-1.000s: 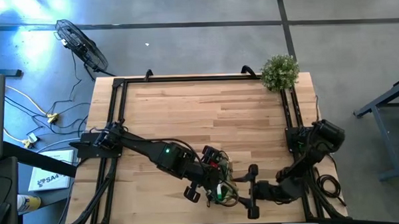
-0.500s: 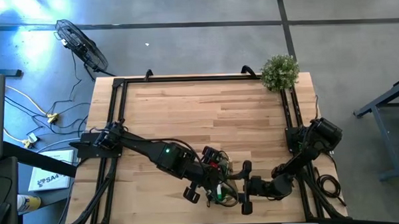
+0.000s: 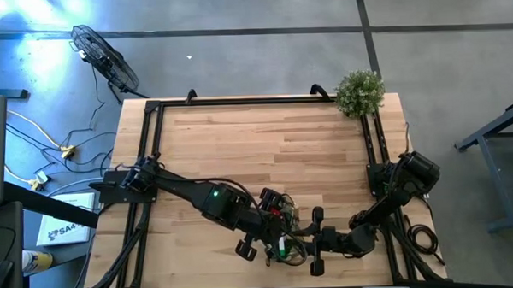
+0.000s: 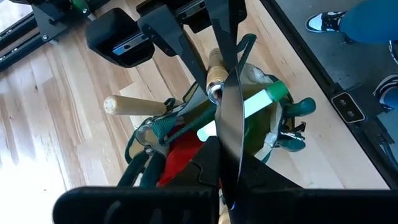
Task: Pick & Place Garden tools in Gardening bag
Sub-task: Put the trowel into the gardening bag
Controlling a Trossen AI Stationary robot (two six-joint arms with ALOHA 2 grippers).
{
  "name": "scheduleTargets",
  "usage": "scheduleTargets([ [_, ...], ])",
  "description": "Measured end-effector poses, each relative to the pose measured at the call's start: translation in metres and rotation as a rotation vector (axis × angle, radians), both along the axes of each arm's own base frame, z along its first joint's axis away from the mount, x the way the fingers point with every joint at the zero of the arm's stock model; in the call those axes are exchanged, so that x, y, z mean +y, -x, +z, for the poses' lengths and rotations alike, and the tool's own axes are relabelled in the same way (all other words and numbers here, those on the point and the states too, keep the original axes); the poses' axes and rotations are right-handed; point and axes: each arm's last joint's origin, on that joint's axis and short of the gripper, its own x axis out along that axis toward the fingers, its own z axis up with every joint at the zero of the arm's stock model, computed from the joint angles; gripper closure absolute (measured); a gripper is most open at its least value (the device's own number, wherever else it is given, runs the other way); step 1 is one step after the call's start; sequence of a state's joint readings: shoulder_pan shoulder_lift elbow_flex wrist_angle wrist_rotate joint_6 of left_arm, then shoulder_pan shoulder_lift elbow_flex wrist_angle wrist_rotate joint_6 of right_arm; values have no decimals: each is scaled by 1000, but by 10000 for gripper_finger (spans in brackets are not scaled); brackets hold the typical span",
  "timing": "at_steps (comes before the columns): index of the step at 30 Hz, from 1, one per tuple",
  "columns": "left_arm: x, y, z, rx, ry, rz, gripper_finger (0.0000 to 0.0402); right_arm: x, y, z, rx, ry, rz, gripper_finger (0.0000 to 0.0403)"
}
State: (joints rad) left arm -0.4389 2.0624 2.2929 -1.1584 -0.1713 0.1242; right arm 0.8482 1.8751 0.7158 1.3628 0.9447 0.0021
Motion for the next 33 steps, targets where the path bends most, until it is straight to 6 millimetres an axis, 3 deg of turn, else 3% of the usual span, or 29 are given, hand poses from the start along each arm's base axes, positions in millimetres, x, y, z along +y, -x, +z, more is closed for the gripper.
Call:
scheduleTargets([
  [12,0,-1,1,-10,26,54,400,0,2,2,-3,-13,-15,346],
  [21,1,-3,4,-73,11,143,396,4,14,19,-11,25,-38,346],
  [33,1,-9,7,-138,15,177,277,7,18,19,25,46,-41,346],
])
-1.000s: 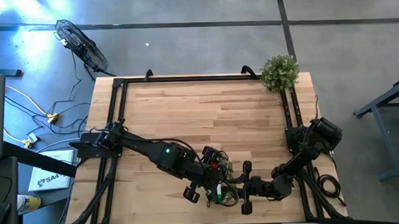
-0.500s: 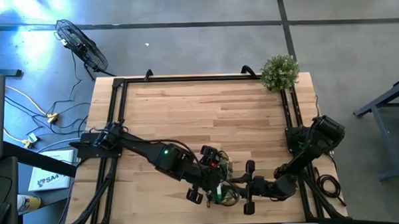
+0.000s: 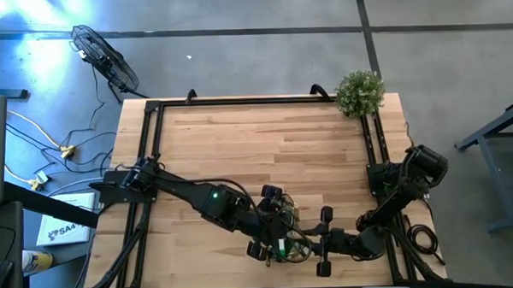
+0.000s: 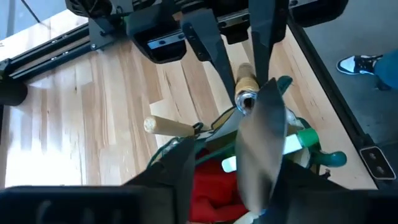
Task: Pick & Place Garden tools in Gardening bag
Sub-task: Put the trowel into the gardening bag
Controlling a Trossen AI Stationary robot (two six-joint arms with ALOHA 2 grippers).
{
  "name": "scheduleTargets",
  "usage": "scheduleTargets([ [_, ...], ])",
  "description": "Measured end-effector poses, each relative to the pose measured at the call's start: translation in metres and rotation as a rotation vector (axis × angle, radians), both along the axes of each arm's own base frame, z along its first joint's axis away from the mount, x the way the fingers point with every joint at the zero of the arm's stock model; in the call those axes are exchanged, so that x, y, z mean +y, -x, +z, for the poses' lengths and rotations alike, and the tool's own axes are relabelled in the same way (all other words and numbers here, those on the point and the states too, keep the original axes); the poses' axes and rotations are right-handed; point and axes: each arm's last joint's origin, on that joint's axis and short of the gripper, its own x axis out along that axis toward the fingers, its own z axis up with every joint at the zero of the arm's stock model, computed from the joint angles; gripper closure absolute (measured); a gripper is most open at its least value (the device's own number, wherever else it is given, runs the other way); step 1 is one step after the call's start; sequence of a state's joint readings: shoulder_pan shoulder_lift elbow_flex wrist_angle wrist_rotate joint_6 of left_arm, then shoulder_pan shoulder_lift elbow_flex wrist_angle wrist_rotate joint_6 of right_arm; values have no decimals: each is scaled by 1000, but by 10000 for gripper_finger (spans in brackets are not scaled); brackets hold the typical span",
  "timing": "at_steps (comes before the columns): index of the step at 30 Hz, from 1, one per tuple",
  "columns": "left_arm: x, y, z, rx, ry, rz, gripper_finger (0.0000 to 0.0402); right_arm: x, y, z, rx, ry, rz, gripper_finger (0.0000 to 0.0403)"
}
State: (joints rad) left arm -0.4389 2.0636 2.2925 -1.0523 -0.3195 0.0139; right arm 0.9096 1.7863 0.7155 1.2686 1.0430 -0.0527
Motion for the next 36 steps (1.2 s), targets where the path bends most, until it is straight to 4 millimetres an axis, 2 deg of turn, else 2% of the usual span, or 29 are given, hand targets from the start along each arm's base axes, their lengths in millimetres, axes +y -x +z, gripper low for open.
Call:
scheduleTargets([
  [4,0,0,0,-8,-4,7,239,2,4,-1,17,16,-40,346],
  [8,0,0,0,-8,-7,4,220,7,14,1,24,36,-94,346],
  [17,0,0,0,-2,-9,4,217,23,51,12,29,20,-157,346],
  [29,6,11,-9,141,23,118,217,46,100,5,51,-204,-133,346],
  [36,6,11,-9,138,69,162,217,45,83,-12,38,-278,-78,346],
])
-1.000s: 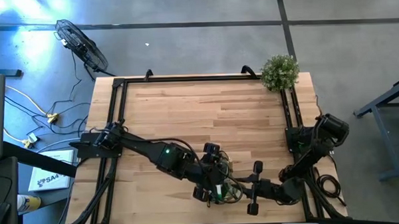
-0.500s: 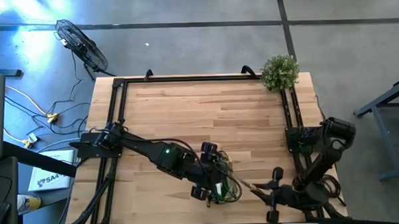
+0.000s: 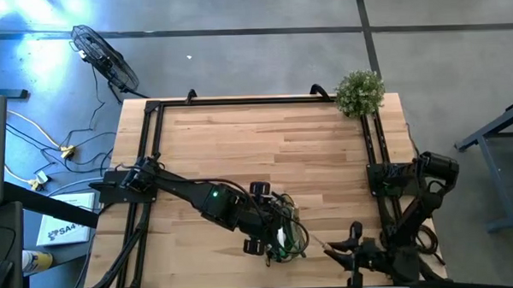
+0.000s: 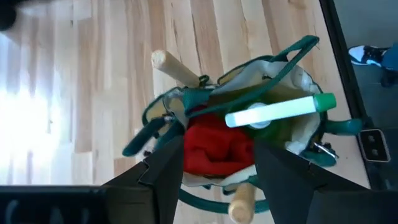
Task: Pick & Place Garden tools in Gardening bag
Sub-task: Put the trowel into the gardening bag
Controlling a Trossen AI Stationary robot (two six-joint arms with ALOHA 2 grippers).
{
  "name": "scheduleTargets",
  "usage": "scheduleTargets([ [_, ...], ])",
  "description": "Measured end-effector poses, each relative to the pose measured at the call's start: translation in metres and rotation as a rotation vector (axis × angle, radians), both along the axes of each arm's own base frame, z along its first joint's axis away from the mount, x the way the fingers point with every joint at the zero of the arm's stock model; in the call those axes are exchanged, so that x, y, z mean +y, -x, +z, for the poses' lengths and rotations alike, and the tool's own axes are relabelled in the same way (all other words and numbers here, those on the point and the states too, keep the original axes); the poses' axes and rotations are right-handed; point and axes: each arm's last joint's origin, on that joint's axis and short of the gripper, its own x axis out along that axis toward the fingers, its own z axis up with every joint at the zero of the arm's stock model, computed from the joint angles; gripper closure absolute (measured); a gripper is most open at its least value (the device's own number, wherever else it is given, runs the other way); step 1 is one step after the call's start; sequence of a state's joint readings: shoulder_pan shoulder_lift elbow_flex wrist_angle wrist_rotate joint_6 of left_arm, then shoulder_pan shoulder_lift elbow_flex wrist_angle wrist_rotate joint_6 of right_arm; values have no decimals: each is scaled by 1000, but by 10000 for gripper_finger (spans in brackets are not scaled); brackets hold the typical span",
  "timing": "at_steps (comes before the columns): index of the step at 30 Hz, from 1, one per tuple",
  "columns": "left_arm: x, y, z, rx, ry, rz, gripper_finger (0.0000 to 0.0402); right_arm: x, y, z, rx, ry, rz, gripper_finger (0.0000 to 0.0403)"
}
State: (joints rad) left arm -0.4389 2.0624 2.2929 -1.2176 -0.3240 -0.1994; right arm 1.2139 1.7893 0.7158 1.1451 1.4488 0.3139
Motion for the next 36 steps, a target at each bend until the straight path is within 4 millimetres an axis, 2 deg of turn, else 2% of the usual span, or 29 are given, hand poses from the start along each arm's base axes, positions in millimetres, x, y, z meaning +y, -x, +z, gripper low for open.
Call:
scheduleTargets([
  [6,0,5,-3,80,65,-8,217,5,10,-15,-5,-129,33,346],
  [12,1,9,-5,128,81,14,217,27,17,-22,10,-120,121,346],
  [16,-4,18,-9,269,244,56,217,44,4,-29,32,-128,222,346],
  [20,-21,41,-13,470,334,75,217,62,-14,-39,64,-99,329,346],
  [22,-31,50,-14,510,337,76,217,72,-19,-34,57,-111,387,346],
  [25,-46,59,-15,506,317,62,217,78,-21,-30,58,-132,457,346],
  [29,-63,63,-14,421,291,28,217,76,-23,-41,119,-157,444,346],
  [36,-81,58,-8,278,368,-35,217,60,-51,-57,248,-230,406,346],
])
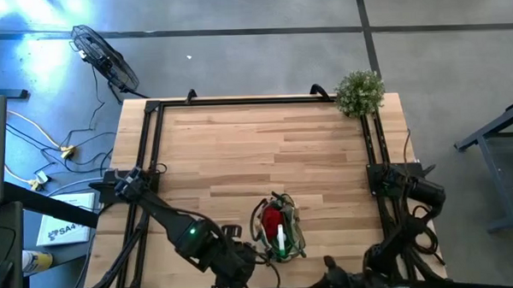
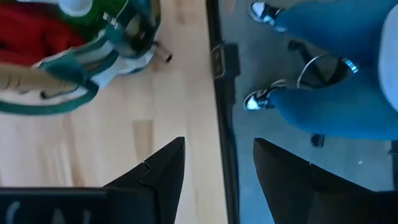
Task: Pick & Place Garden tools in Gardening bag
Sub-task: Put the trowel into the gardening bag
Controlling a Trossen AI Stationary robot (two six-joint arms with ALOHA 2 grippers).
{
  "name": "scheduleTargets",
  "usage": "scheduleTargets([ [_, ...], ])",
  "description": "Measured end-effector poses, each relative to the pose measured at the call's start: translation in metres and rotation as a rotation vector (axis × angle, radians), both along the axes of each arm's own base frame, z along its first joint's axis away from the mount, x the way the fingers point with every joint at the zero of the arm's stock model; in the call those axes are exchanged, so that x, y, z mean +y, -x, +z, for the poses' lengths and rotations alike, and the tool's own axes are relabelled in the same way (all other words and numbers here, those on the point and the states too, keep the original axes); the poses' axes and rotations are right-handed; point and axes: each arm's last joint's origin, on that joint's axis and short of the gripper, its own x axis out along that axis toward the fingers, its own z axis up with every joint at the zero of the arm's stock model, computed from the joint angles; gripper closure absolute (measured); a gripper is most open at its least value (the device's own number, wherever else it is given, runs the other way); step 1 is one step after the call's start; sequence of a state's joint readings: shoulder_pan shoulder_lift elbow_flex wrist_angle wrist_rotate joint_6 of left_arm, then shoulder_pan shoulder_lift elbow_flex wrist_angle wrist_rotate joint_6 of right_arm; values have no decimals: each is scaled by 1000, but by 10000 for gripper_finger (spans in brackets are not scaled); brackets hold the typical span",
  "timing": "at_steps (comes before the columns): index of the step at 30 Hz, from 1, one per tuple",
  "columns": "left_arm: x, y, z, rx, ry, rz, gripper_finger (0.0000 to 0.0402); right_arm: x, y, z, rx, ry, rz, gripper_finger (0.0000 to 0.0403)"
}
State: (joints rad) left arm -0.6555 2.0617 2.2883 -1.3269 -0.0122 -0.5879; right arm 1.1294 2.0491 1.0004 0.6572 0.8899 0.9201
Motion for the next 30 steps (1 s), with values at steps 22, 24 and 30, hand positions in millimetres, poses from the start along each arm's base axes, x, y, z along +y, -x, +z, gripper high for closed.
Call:
scheduleTargets([
  [22,-3,1,0,-20,-4,-26,217,-44,-33,-14,154,16,-298,346],
  [24,-3,0,0,-23,-3,-26,217,-47,-35,-14,160,31,-311,346],
  [30,-3,0,1,-23,-3,-25,217,-55,-42,-16,169,61,-350,346],
])
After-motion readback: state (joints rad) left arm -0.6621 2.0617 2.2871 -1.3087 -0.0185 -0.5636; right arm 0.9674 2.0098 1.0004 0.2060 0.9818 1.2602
